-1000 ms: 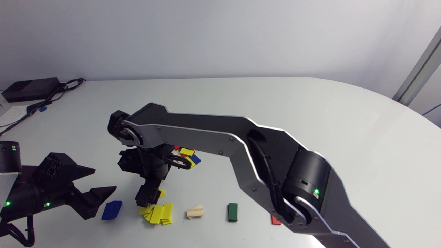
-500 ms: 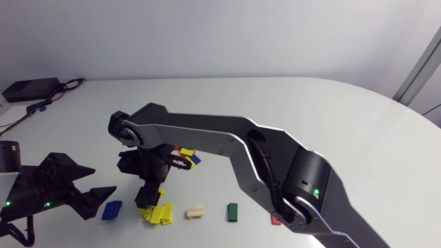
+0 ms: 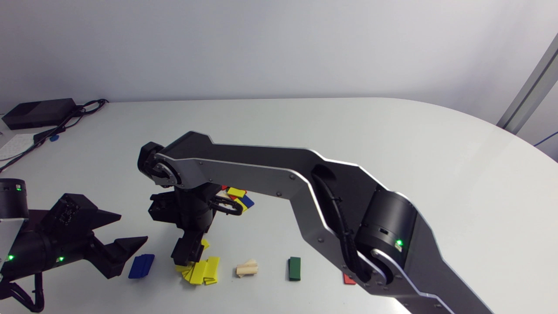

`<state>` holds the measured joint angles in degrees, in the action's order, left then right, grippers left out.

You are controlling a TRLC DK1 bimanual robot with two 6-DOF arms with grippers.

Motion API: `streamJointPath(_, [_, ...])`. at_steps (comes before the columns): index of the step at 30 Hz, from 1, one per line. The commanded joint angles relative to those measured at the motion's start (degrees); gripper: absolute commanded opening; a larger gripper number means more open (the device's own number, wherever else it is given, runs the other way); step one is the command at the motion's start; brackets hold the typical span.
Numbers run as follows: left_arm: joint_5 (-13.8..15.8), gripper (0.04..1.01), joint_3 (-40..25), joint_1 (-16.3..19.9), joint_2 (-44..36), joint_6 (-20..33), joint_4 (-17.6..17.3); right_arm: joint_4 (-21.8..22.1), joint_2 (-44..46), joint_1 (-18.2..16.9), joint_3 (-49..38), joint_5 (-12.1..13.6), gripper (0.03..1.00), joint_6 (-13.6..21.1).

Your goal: Take domino bricks one by one from the mixed stack on the table and place each onto the existing stack of the same color.

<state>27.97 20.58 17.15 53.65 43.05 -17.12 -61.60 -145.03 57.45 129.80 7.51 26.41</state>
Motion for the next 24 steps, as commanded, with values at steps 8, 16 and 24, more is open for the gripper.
streamJointPath(8, [0.7, 0.993, 1.4, -0.4, 0.7, 0.8, -0.5, -2.2, -3.2, 0.0, -0.2, 0.4, 0.82, 1.0])
streamJointPath(16, [0.7, 0.993, 1.4, -0.4, 0.5, 0.7, -0.7, -2.9, -3.9, -0.2, 0.7, 0.4, 0.516, 0.9])
streamJointPath(24, [0.7, 0.993, 1.4, -0.8, 0.3, 0.5, -0.9, -2.9, -3.7, -0.8, 0.6, 0.1, 0.313, 0.3])
